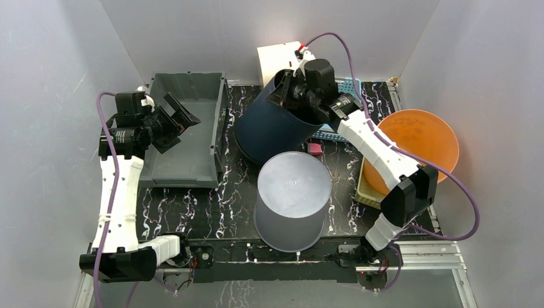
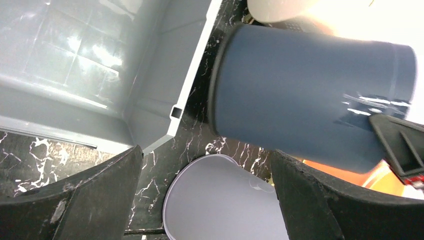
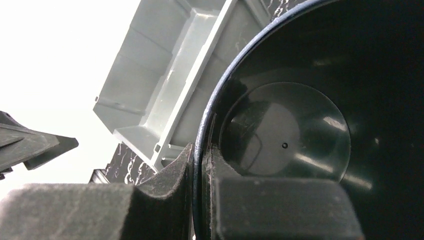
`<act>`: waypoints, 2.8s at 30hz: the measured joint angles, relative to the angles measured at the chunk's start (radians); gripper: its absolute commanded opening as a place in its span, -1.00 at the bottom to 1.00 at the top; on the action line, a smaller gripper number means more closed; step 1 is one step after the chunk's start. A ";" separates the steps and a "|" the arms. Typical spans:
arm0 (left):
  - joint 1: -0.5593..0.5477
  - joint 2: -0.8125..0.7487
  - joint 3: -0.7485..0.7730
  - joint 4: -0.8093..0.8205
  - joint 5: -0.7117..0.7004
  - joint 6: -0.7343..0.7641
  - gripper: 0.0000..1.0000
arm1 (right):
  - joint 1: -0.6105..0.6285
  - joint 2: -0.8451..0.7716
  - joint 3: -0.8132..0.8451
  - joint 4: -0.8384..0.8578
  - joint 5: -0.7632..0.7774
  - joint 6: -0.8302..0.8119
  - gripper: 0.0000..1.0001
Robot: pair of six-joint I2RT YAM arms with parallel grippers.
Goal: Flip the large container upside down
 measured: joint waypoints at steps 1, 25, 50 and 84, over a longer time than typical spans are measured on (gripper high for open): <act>0.000 0.000 0.002 0.005 0.008 0.005 0.97 | 0.002 -0.001 -0.025 0.029 -0.008 0.009 -1.00; 0.000 -0.005 0.003 0.049 0.083 0.032 0.97 | -0.001 -0.084 -0.429 0.591 -0.233 0.406 -1.00; -0.173 0.079 -0.308 0.353 0.226 -0.045 0.55 | -0.212 -0.179 -0.667 0.750 -0.334 0.560 -1.00; -0.140 0.126 -0.010 0.234 0.121 -0.084 -1.00 | -0.211 -0.045 -0.664 0.836 -0.333 0.710 -0.74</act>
